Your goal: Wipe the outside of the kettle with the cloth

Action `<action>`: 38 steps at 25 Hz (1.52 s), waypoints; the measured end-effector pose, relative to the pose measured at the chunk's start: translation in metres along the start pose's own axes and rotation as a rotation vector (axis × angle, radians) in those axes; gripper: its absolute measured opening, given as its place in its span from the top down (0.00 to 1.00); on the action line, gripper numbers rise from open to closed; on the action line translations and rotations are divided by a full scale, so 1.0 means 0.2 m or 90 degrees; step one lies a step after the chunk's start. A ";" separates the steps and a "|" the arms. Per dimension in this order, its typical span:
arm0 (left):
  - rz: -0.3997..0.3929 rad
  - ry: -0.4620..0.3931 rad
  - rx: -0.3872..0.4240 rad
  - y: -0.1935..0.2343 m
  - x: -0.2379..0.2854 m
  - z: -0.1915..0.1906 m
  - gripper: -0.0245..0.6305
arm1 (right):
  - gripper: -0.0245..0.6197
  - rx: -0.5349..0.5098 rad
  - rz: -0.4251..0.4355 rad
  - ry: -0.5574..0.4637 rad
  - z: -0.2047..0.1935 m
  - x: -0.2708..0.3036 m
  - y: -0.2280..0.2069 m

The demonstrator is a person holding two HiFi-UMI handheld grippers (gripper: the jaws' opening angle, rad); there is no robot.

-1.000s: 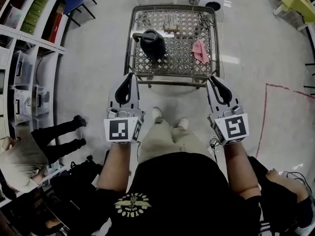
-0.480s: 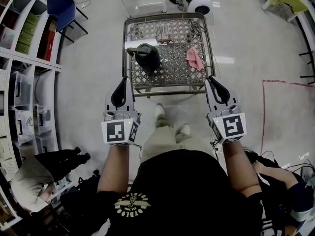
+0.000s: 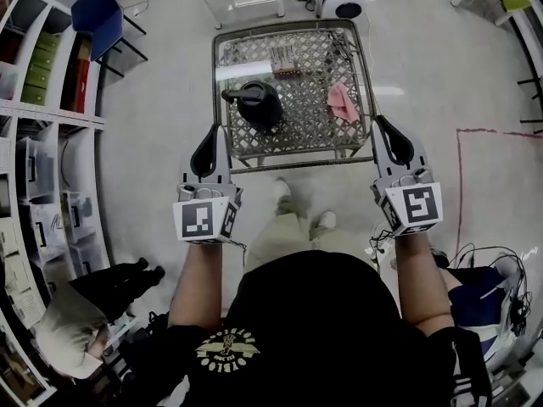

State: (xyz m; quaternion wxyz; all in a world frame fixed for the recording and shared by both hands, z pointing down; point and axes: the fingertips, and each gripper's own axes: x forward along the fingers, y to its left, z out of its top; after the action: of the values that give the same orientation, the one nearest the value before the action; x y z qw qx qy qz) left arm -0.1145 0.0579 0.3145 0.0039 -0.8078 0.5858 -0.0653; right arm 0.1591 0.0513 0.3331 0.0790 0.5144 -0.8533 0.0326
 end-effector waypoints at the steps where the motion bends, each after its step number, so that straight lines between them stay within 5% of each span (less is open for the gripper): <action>1: -0.002 0.003 0.000 0.02 0.02 -0.01 0.97 | 0.94 -0.002 -0.006 0.001 0.01 0.02 -0.02; 20: -0.068 0.030 -0.016 0.23 0.45 -0.16 0.97 | 0.94 0.012 -0.059 0.065 -0.05 0.36 -0.15; 38: -0.126 0.018 -0.052 0.42 0.66 -0.24 0.97 | 0.94 -0.013 -0.073 0.080 0.08 0.65 0.07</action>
State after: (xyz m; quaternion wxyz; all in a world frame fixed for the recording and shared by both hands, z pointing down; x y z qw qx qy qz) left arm -0.1590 -0.0911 0.3683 -0.0436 -0.8602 0.5053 -0.0530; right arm 0.0849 -0.0577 0.3393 0.1391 0.5588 -0.8159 0.0516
